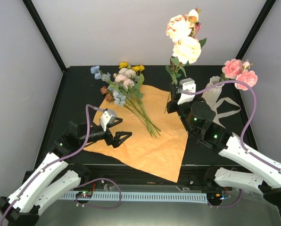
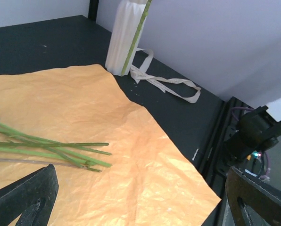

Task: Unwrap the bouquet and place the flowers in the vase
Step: Insert the fake flower into the vase.

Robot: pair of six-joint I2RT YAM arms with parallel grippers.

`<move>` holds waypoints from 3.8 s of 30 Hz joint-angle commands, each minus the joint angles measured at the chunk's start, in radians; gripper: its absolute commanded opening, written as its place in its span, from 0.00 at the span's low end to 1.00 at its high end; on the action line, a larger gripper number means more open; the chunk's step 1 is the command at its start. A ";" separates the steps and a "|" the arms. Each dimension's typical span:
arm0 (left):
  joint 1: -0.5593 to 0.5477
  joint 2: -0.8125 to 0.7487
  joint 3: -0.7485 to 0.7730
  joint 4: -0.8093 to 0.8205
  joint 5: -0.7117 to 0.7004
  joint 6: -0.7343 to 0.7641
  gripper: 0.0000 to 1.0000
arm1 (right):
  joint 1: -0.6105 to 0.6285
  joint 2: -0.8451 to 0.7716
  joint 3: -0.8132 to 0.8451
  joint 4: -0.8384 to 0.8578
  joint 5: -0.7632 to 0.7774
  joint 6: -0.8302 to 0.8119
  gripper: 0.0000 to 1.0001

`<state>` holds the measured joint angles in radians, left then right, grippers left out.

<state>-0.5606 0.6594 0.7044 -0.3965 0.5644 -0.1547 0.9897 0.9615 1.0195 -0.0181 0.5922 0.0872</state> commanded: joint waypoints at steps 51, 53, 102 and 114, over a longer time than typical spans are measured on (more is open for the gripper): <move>-0.006 -0.098 -0.035 0.004 -0.080 0.029 0.99 | -0.831 0.178 0.298 -0.080 -0.070 -0.133 0.01; -0.006 -0.095 -0.036 0.006 -0.080 0.029 0.99 | -0.830 0.171 0.305 -0.115 -0.095 -0.116 0.01; -0.006 -0.070 -0.036 0.008 -0.074 0.025 0.99 | -0.865 0.388 0.272 -0.083 -0.049 -0.023 0.23; -0.006 -0.068 -0.037 0.006 -0.077 0.023 0.99 | -0.865 0.340 0.329 -0.273 -0.171 0.115 0.42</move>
<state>-0.5632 0.5911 0.6685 -0.3962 0.4934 -0.1410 0.1329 1.3441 1.3247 -0.2195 0.4881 0.1493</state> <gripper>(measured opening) 0.989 0.402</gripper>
